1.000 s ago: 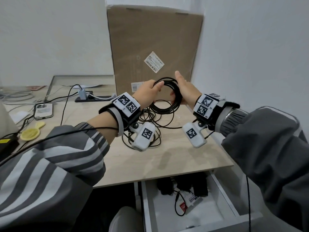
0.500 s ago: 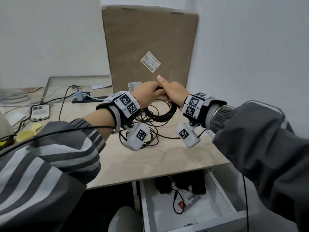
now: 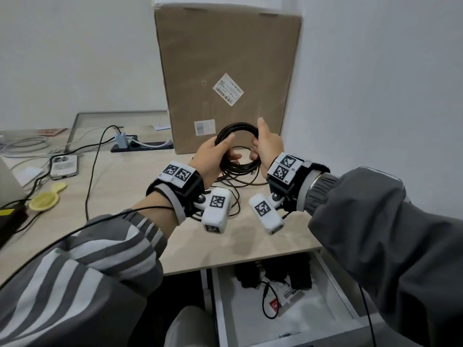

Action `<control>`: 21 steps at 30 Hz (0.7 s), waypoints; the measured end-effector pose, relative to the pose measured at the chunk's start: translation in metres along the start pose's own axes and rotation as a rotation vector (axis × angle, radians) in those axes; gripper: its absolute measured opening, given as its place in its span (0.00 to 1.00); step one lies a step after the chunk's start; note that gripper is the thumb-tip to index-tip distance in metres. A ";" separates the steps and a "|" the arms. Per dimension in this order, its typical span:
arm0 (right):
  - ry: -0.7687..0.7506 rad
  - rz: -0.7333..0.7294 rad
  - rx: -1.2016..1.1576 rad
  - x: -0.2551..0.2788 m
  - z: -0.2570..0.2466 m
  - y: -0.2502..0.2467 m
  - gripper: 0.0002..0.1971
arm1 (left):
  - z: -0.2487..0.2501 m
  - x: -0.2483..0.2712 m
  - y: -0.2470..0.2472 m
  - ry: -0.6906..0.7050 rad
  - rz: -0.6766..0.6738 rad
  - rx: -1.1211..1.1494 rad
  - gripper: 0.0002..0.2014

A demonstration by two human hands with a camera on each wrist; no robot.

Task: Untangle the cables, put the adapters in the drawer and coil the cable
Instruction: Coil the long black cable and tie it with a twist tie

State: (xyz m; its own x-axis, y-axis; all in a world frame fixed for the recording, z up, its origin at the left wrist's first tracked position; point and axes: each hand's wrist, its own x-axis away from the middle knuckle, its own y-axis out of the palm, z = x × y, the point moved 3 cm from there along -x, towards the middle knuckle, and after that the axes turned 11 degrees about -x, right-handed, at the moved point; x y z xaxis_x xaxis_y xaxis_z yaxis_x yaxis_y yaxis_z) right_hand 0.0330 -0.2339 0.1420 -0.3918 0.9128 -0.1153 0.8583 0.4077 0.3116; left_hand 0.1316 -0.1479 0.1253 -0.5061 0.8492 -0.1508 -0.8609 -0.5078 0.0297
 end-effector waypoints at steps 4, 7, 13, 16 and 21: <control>0.190 -0.171 -0.156 0.003 0.000 0.003 0.24 | 0.016 -0.004 -0.009 0.120 0.143 -0.313 0.06; 0.352 -0.380 -0.040 0.006 -0.008 -0.001 0.34 | 0.030 -0.009 -0.015 0.237 0.111 -0.651 0.09; 0.289 -0.407 0.089 0.002 -0.021 0.006 0.29 | 0.047 -0.019 -0.005 0.322 0.043 -1.187 0.13; 0.157 -0.286 0.045 0.000 -0.019 0.009 0.22 | 0.049 -0.019 -0.006 0.284 -0.018 -0.985 0.11; 0.063 -0.173 -0.066 -0.002 -0.025 0.015 0.20 | 0.029 -0.011 -0.016 0.121 -0.154 -0.165 0.06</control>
State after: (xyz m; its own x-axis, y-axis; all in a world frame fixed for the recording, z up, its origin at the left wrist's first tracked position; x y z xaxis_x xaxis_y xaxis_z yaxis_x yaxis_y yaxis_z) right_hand 0.0385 -0.2297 0.1706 -0.5534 0.8251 -0.1134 0.7535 0.5541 0.3539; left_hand 0.1497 -0.1453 0.1547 -0.3514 0.8998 -0.2584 -0.9024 -0.3991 -0.1625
